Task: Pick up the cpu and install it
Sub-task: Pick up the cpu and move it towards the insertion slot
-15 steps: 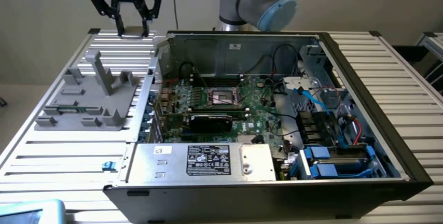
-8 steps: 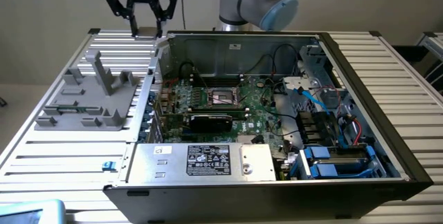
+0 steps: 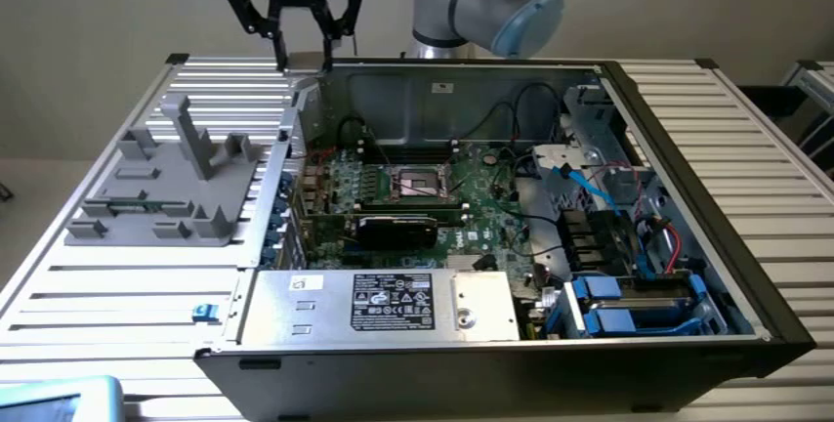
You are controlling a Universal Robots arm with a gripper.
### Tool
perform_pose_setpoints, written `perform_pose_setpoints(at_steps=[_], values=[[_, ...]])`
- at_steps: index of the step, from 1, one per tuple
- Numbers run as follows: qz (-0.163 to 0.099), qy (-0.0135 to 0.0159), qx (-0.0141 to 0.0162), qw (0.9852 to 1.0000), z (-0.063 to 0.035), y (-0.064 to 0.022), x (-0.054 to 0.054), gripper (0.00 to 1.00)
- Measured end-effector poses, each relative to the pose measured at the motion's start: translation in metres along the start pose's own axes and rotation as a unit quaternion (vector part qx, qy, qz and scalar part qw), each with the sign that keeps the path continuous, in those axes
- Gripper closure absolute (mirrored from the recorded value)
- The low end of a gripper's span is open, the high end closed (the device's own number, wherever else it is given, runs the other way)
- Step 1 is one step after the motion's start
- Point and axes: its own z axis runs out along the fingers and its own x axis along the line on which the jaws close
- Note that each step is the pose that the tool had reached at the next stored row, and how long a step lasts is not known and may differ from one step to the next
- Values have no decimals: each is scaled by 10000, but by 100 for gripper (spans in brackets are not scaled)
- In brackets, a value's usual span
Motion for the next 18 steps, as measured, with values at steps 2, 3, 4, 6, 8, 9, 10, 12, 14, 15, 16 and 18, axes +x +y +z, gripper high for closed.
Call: perform_pose_setpoints(at_steps=[2,3,4,6,8,9,10,12,14,15,16,18], values=[[0,-48,1,10000,4,-1,-67,44],[-1,-65,1,10000,6,-2,-103,44],[-2,-84,1,10000,8,-3,-141,44],[-2,-116,2,9999,12,-4,-216,44],[-2,-144,2,9999,17,-6,-293,44],[-3,-157,2,9999,19,-6,-336,44],[-3,-169,3,9999,21,-7,-376,44],[-3,-187,2,9998,26,-8,-449,44],[-4,-199,1,9998,31,-10,-519,44],[-3,-205,0,9998,33,-10,-550,44],[-3,-208,-1,9998,36,-11,-581,44],[-4,-211,-3,9998,41,-12,-647,44]])
